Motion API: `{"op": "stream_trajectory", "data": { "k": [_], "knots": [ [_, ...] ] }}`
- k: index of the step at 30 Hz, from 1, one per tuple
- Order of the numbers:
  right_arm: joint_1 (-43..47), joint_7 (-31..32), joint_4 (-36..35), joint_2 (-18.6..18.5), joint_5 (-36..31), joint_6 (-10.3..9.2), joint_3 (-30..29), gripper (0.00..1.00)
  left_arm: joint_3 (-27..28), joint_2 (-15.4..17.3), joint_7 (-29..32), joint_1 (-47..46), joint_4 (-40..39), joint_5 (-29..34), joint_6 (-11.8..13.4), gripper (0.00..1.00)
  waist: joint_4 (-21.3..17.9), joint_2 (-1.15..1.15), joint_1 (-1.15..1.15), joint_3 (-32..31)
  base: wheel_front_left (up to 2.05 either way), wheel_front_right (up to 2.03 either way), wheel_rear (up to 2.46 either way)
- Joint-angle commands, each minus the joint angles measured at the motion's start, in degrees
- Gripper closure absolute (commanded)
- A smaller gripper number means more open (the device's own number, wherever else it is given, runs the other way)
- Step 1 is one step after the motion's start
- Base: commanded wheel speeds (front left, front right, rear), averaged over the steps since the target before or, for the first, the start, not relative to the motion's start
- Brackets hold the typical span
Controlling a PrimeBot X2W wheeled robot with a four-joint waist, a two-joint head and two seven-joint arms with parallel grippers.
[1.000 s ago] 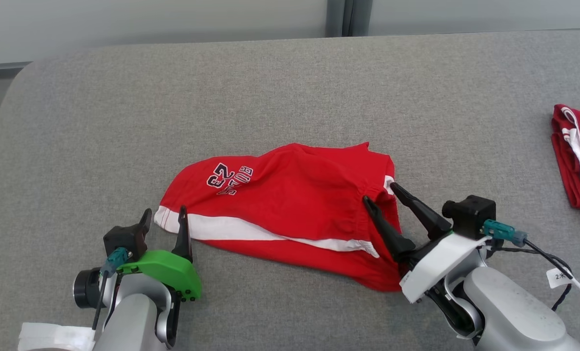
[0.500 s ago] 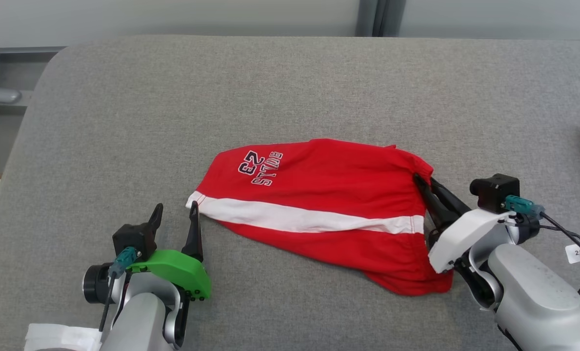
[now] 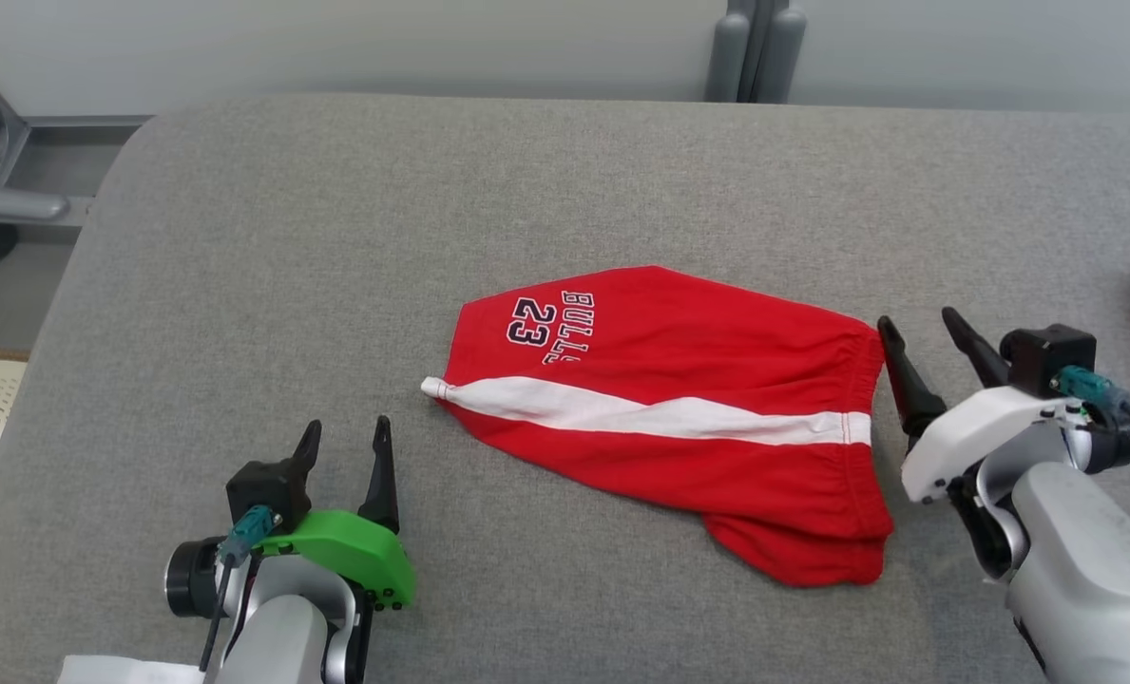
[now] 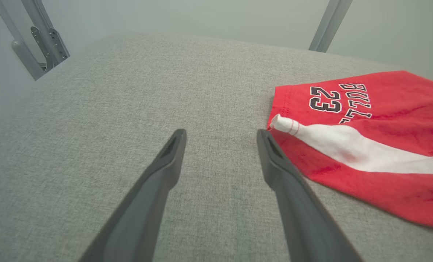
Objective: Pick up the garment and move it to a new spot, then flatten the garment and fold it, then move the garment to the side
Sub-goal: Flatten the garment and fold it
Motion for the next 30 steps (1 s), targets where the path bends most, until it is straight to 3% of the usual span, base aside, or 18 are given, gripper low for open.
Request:
{"op": "stream_trajectory", "data": {
  "k": [1,14,30],
  "knots": [
    [2.6,-0.1,-1.9,0.8,-1.9,-0.03,-1.4,0.00,0.9,0.2,-0.1,1.3,-0.8,0.8,0.5,0.00,-1.3,0.00,0.00,-1.9,0.00,0.00,0.00],
    [17.5,-0.1,-19.0,7.9,-12.9,-0.03,-9.2,0.00,8.4,0.5,-0.1,10.1,-9.2,6.9,-0.4,0.00,-6.7,0.00,0.00,-7.7,0.00,0.00,0.00],
    [25.7,-0.1,-24.6,11.8,-16.9,-0.03,-11.4,0.00,13.2,0.2,-0.1,18.4,-15.6,11.4,-1.7,0.00,-8.5,0.00,0.00,-10.2,0.00,0.00,0.00]
  ]
}}
